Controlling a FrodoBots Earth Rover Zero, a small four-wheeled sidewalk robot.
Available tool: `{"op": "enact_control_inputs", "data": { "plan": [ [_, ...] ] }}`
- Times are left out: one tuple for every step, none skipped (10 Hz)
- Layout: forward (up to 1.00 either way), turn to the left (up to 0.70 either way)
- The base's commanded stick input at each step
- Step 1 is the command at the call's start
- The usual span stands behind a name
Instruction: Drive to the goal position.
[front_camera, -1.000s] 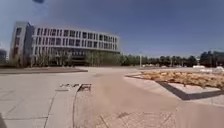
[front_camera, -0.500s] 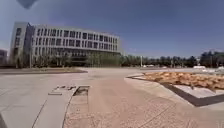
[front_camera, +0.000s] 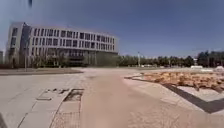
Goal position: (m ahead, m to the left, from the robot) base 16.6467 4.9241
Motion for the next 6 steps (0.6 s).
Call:
{"op": "enact_control_inputs", "data": {
  "plan": [
    [0.7, 0.0],
    [0.7, 0.0],
    [0.7, 0.0],
    [0.7, 0.0],
    [0.7, 0.0],
    [0.7, 0.0]
  ]
}}
